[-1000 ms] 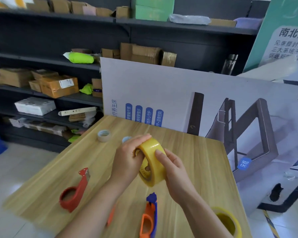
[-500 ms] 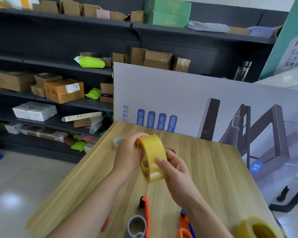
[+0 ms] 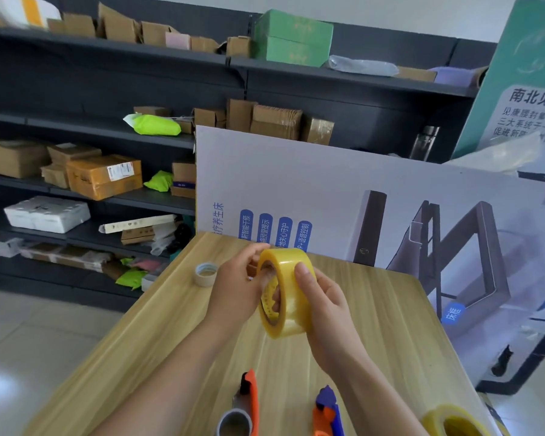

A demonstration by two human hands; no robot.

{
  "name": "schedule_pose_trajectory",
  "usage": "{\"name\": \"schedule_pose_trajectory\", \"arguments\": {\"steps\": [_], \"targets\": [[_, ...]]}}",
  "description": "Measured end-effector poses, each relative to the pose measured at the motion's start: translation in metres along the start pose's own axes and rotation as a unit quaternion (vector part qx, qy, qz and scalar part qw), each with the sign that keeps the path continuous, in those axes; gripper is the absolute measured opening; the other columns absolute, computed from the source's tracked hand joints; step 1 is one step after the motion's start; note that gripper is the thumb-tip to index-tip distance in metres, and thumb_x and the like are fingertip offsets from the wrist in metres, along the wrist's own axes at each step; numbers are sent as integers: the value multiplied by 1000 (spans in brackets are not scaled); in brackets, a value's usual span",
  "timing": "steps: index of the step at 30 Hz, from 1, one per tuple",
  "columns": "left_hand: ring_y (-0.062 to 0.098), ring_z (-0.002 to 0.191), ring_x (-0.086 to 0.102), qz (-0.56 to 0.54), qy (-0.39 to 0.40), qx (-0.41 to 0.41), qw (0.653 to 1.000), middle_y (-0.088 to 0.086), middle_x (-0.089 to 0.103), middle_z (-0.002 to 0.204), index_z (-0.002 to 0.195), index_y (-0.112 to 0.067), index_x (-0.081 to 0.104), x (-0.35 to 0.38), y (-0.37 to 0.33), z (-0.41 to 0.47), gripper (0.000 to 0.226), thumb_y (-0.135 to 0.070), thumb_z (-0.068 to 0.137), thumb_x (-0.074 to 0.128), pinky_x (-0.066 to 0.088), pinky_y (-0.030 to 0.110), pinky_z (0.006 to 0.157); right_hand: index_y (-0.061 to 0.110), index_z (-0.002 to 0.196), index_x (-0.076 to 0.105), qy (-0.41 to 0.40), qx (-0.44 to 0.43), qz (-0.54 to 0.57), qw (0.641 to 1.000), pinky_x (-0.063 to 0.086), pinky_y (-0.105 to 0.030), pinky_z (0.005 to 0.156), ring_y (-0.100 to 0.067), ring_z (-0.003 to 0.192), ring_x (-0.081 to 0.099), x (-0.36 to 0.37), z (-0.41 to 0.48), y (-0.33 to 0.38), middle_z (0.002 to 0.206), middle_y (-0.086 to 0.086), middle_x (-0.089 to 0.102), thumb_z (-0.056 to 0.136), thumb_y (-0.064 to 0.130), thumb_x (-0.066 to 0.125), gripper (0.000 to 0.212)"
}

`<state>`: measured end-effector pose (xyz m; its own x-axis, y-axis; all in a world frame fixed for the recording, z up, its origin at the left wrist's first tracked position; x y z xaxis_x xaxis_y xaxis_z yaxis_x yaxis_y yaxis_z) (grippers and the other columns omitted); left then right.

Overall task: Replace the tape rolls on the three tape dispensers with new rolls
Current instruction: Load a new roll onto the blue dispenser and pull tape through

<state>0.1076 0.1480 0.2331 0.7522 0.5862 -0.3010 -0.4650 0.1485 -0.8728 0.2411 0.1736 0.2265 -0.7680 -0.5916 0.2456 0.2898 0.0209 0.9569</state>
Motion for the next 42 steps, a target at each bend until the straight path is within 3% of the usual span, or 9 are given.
{"name": "schedule_pose_trajectory", "arguments": {"steps": [5, 11, 13, 18, 24, 28, 31, 34, 42], "targets": [[11, 85, 65, -64, -16, -37, 997, -8, 71, 88, 94, -26, 68, 14, -4, 0, 22, -8, 82, 66, 53, 31, 78, 19, 96, 74, 36, -15, 11, 999, 58, -29, 73, -19, 77, 68, -14, -9, 10, 86, -9, 73, 90, 34, 59, 22], [30, 81, 66, -44, 32, -81, 995, 7, 70, 78, 78, -14, 69, 27, 5, 2, 14, -24, 72, 61, 54, 53, 78, 2, 114, 63, 84, -14, 12, 996, 54, -35, 81, -23, 86, 69, -17, -17, 4, 93, -15, 72, 87, 23, 56, 34], [27, 83, 65, -44, 21, -60, 997, 6, 70, 79, 81, -15, 70, 26, -1, 3, 7, -16, 78, 63, 54, 51, 80, 2, 114, 63, 93, -9, 19, 995, 53, -35, 81, -24, 87, 69, -17, -16, 4, 93, -15, 72, 84, 19, 57, 35], [3, 80, 64, -31, -24, 34, 999, -18, 69, 80, 85, -37, 66, 17, -21, 13, 41, 3, 82, 59, 52, 28, 74, 6, 109, 64, 78, -5, -11, 997, 51, -35, 82, -19, 83, 69, -16, -6, 10, 88, -11, 72, 80, 18, 50, 34], [9, 88, 64, 12, -27, 113, 993, -18, 68, 91, 104, -28, 68, 16, -30, 24, 33, -2, 85, 59, 54, 34, 78, 19, 93, 69, 40, -8, -28, 999, 48, -35, 82, -11, 74, 68, -16, 4, 12, 77, -2, 73, 80, 23, 49, 24], [24, 93, 66, -152, 50, 22, 987, 2, 72, 97, 106, -27, 67, 24, -15, 30, 34, 0, 87, 57, 54, 41, 84, 11, 104, 65, 29, -25, -53, 998, 51, -40, 85, -17, 79, 68, -15, 10, 11, 80, -7, 72, 84, 24, 50, 29], [24, 100, 62, -263, 97, -114, 953, 9, 69, 109, 109, -27, 68, 35, 6, 31, 30, -29, 85, 50, 48, 42, 86, 11, 104, 66, 15, -28, -44, 999, 50, -40, 83, -19, 77, 67, -17, 15, 10, 82, -11, 71, 82, 23, 51, 29], [22, 96, 62, -271, 133, -143, 943, 14, 67, 110, 107, -26, 69, 42, 7, 29, 35, -42, 86, 46, 50, 39, 77, 18, 101, 70, 14, -36, -44, 998, 51, -41, 84, -20, 80, 68, -17, 19, 12, 84, -11, 71, 82, 22, 51, 27], [21, 94, 60, -238, 69, -15, 969, 15, 65, 107, 104, -24, 64, 26, -6, 42, 39, 9, 91, 49, 49, 41, 83, 26, 96, 71, 20, -21, -45, 999, 51, -38, 83, -17, 86, 67, -13, 33, 16, 86, 1, 72, 77, 25, 55, 25]]}}
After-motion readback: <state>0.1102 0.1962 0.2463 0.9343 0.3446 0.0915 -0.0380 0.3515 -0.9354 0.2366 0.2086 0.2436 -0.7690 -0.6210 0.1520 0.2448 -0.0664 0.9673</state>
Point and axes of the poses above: each hand's wrist, its own z-axis towards the middle knuckle, its own x-axis out of the palm, y = z × x, the point moved 8 cm from there along z, towards the middle knuckle
